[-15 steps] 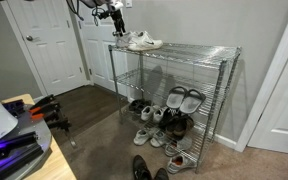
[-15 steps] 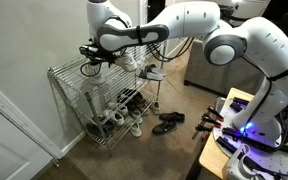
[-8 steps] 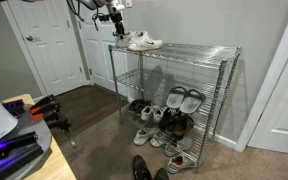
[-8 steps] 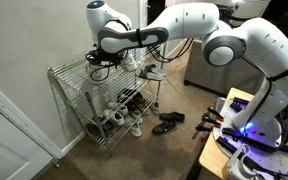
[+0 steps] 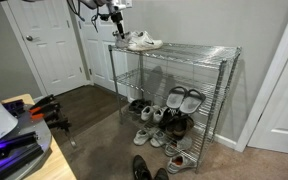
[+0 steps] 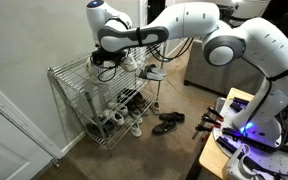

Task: Correctly position the sneakers

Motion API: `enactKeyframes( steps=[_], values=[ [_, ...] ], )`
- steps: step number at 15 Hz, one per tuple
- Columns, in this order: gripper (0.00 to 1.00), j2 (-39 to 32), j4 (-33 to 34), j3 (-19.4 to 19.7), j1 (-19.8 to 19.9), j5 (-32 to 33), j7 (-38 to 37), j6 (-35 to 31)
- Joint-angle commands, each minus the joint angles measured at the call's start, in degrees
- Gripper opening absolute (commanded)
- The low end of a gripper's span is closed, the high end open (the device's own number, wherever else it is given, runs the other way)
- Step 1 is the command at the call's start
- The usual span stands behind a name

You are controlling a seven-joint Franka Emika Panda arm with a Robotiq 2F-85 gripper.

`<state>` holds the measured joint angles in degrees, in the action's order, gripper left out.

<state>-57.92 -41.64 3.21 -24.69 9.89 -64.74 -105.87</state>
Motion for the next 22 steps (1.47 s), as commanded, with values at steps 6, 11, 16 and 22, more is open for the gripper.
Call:
enactKeyframes(
  steps=[6, 11, 16, 22],
  values=[
    [0.27, -0.43, 1.24, -4.13, 1.59, -3.72, 8.02, 1.37],
    [0.02, -0.54, 1.34, -5.38, 1.84, -4.45, 8.86, 1.6],
    [0.03, 0.94, 1.1, -4.27, 1.52, -2.69, 8.25, 4.84],
    [0.03, 3.09, 2.85, -4.04, 1.31, -0.76, 17.2, 13.93]
  ],
)
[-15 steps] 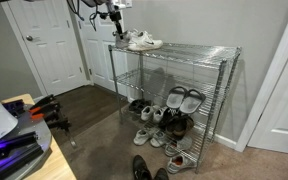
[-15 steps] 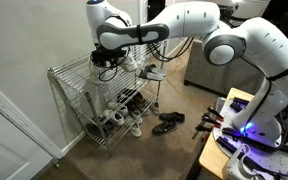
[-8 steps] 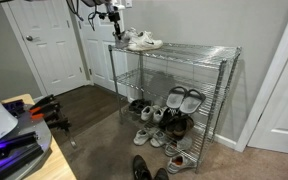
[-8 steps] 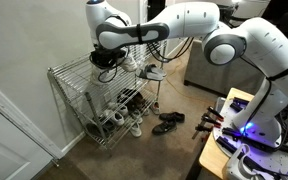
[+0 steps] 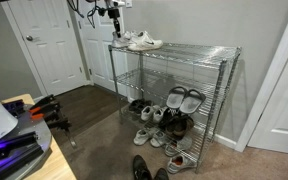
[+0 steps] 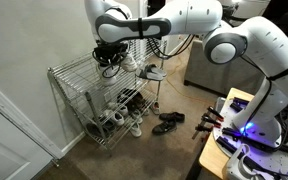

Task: Correctly position the sneakers

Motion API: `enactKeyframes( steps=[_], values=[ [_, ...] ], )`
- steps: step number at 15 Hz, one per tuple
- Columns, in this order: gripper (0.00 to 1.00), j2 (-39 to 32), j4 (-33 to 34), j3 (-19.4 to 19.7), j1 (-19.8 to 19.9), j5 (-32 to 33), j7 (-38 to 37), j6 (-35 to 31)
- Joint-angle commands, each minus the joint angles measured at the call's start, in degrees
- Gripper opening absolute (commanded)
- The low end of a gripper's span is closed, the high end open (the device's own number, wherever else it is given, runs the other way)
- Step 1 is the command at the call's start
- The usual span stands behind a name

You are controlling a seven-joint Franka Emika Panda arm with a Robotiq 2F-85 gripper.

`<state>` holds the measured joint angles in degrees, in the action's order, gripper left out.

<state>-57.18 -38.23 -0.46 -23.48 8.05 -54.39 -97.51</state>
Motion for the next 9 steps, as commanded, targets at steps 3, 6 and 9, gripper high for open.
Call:
enactKeyframes(
  steps=[3, 6, 9],
  values=[
    [0.03, 2.86, 0.26, -0.07, -0.27, 2.27, 13.99, 10.63],
    [0.03, 2.78, 1.21, 0.13, -0.07, 3.19, 17.37, 12.12],
    [0.03, 2.25, 1.87, 0.27, 0.16, 3.28, 18.28, 11.41]
  ],
)
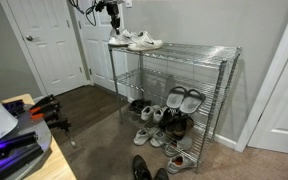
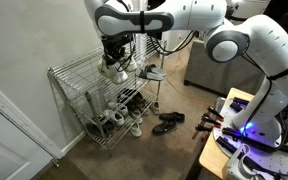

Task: Correctly position the sneakers

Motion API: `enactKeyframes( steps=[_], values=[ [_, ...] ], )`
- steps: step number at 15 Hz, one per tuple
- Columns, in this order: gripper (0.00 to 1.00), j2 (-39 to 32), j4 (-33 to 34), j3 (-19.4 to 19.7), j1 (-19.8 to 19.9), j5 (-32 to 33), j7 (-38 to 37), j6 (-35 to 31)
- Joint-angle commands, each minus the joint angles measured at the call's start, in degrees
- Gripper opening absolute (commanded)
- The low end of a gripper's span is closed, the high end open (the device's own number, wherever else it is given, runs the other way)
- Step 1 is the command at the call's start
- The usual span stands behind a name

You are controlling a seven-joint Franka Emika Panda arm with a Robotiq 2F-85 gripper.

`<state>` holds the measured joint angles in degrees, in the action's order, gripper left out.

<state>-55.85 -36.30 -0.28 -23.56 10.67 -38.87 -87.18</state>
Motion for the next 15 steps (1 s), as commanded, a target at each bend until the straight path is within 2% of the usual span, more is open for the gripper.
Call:
enactKeyframes(
  steps=[1, 10, 15],
  values=[
    [0.03, 0.71, 0.04, 0.24, 0.29, 0.54, 2.39, 0.66],
    [0.03, -3.59, 1.56, 4.55, 0.35, 0.67, -8.8, -12.3],
    [0.03, -4.83, 1.14, 7.18, -0.28, 1.24, -13.24, -14.08]
  ],
)
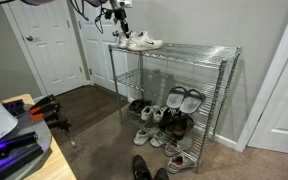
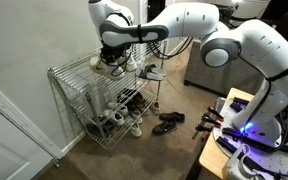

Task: Correctly position the sneakers

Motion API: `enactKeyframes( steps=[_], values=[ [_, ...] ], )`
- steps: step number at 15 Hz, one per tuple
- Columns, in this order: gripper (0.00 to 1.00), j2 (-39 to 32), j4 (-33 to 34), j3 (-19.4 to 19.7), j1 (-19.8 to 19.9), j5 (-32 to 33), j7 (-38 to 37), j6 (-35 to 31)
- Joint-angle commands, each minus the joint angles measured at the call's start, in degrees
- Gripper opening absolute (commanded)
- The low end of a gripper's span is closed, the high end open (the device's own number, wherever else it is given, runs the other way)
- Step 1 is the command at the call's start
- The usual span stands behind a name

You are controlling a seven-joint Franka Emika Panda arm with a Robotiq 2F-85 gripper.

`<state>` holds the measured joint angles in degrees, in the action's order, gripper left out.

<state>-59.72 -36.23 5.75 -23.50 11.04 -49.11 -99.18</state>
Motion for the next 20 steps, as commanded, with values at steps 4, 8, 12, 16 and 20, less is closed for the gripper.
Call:
enactKeyframes(
  steps=[4, 8, 12, 16, 20],
  values=[
    [0.03, -0.81, 0.73, 1.65, -0.51, 0.61, -4.83, -2.47],
    [0.33, -0.69, 0.52, 1.58, -0.69, 0.21, -5.98, -2.07],
    [0.56, 0.15, 0.06, 1.05, -0.31, -0.46, -4.74, 0.11],
    [0.82, 1.69, -0.27, -0.07, 0.79, -1.97, -3.8, -0.6],
    [1.0, 3.1, 0.56, -0.97, 2.01, -4.47, -3.75, -0.61]
  ],
)
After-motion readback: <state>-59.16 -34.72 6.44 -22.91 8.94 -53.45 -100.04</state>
